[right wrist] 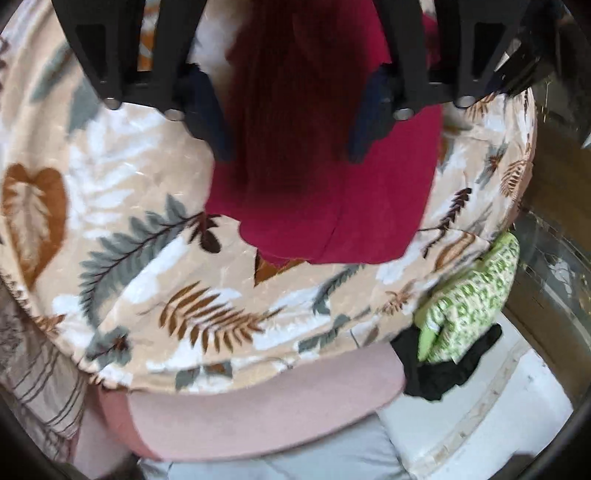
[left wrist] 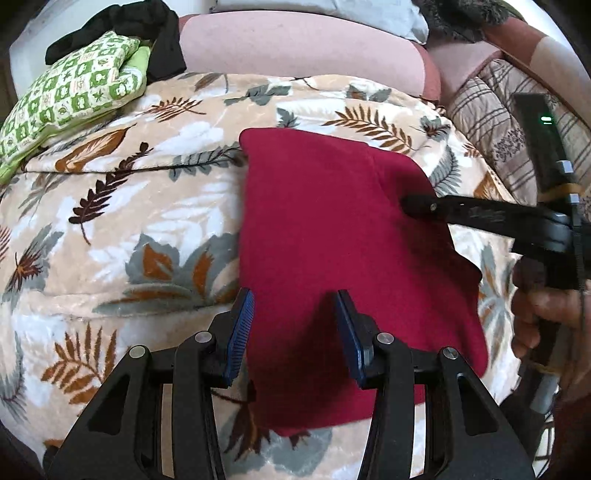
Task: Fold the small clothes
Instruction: 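Press and smooth the folded sweater flat with both grippers open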
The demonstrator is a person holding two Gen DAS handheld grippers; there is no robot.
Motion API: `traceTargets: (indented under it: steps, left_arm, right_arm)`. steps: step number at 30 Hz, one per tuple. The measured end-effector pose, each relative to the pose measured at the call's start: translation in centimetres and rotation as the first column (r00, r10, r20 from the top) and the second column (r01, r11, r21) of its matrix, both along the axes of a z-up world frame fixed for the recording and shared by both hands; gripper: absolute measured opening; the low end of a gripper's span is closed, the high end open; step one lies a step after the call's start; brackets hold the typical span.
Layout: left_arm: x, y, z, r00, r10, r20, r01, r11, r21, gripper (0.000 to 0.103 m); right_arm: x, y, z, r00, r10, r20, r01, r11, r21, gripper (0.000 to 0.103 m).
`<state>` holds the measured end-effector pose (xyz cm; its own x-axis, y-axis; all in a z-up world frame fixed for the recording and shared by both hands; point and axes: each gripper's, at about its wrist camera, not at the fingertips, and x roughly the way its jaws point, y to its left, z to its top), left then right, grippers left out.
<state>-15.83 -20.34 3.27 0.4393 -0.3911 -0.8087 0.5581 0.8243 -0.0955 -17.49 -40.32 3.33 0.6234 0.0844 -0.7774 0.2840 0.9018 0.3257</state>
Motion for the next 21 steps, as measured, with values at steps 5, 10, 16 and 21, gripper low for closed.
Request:
traceTargets:
  steps: [5,10,16,21]
  left_arm:
    - [0.5,-0.8,-0.7,1.000,-0.007,0.017,0.007,1.000,0.011,0.045]
    - [0.5,-1.4,-0.7,0.999,-0.004,0.039,0.002,1.000,0.031,0.047]
    - [0.6,-0.9,-1.0,1.000,0.010,0.024,-0.010,1.000,0.024,0.047]
    - [0.4,-0.8,-1.1,0.999,0.022,0.025,-0.023,0.999,0.024,0.048]
  right_arm:
    - [2.7,-0.2,-0.7,0.999,-0.001,-0.036,-0.005,0.984,-0.178,0.019]
    - [3.7,-1.3,-2.1,0.999,-0.025,-0.046,0.015,0.978,-0.206,0.020]
    - [0.4,-0.5,1.1,1.000,-0.015,-0.004,0.015,0.992,-0.129,0.023]
    - [-3.3,3.2,2.0,0.997,0.074,0.037,-0.069,0.990,-0.126,0.024]
